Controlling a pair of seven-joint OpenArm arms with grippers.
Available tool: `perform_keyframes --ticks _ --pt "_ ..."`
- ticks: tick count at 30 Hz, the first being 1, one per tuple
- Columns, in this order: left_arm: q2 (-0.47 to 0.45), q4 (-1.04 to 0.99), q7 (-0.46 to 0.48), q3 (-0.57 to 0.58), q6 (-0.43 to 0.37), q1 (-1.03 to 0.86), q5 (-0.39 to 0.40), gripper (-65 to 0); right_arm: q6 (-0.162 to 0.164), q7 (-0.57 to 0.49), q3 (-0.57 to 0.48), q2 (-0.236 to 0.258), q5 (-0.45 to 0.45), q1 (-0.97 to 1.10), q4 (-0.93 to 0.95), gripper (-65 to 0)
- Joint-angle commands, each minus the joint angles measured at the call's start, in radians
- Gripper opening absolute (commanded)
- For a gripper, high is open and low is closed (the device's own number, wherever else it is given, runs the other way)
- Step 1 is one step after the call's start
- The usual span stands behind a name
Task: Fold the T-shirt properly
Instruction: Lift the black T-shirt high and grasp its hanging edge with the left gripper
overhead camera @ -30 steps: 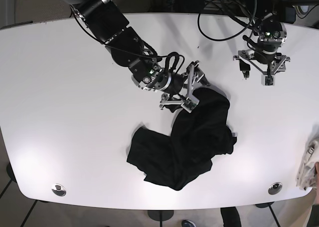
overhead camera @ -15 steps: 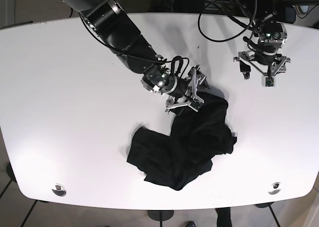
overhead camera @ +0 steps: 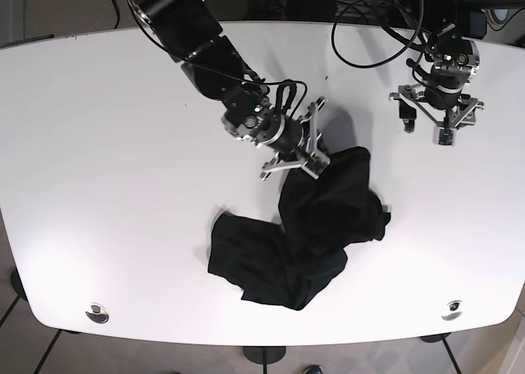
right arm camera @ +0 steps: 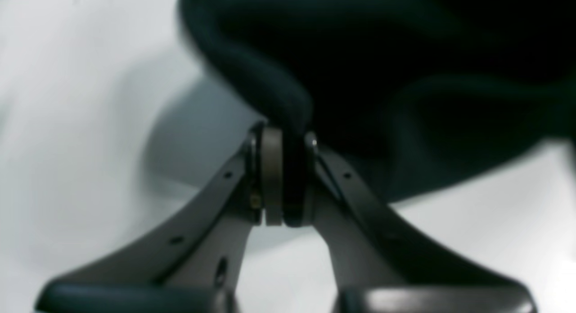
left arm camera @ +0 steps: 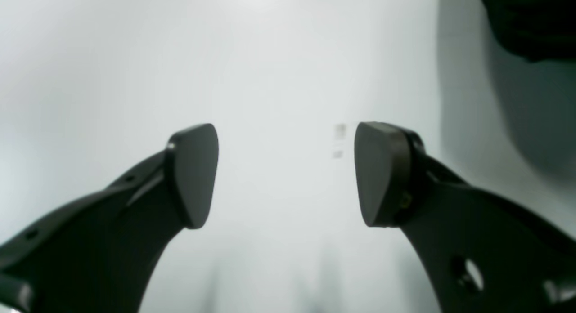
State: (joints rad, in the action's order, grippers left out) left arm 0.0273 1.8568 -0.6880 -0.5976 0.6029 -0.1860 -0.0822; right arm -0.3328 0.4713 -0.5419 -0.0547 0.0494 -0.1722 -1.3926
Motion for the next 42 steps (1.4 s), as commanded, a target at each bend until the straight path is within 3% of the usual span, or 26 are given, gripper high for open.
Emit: perform_keyframes --ticks 1,2,8,14,18,21,29,34,39,42 --pt "-0.007 0.05 0.018 -0.002 0.064 0.006 0.009 -21.8 0.001 0.022 0.05 -0.017 -0.01 0.004 -0.176 -62.8" --pt "-0.007 0.06 0.018 -0.002 0.094 0.004 0.009 -21.8 -0.001 0.054 0.076 -0.017 -0.013 0.013 -0.244 -62.8" --pt "-0.005 0.07 0.015 -0.002 0.095 -0.01 0.009 -21.8 -0.01 0.2 0.214 -0.017 -0.015 -0.039 -0.554 -62.9" --pt "-0.003 0.071 0.015 -0.002 0.095 -0.04 0.009 -21.8 -0.098 0.32 0.323 -0.026 -0.015 -0.226 -0.609 -62.9" --pt "-0.007 0.1 0.017 -0.003 0.095 -0.053 0.009 -27.9 -0.134 0.384 0.377 -0.026 -0.016 -0.409 -0.609 -62.9" --pt "-0.007 0.125 0.02 -0.002 0.095 -0.063 0.009 -29.0 -0.156 0.444 0.401 -0.026 -0.016 -0.545 -0.603 -62.9" --pt "-0.008 0.151 0.023 0.043 0.095 -0.014 0.009 -28.8 -0.159 0.55 0.401 -0.023 -0.016 -0.88 -0.6 -62.9" --pt "-0.017 0.151 0.023 0.043 0.095 0.024 0.009 -28.3 -0.159 0.554 0.403 -0.02 -0.015 -1.015 -0.532 -62.9" --pt "-0.066 0.139 0.017 0.163 0.095 0.039 0.008 -16.1 -0.159 0.554 0.403 -0.021 -0.015 -1.071 -0.482 -62.9" --pt "-0.066 0.079 0.023 0.268 0.095 0.09 -0.001 -15.7 -0.159 0.554 0.403 -0.023 -0.015 -1.065 -0.48 -62.9"
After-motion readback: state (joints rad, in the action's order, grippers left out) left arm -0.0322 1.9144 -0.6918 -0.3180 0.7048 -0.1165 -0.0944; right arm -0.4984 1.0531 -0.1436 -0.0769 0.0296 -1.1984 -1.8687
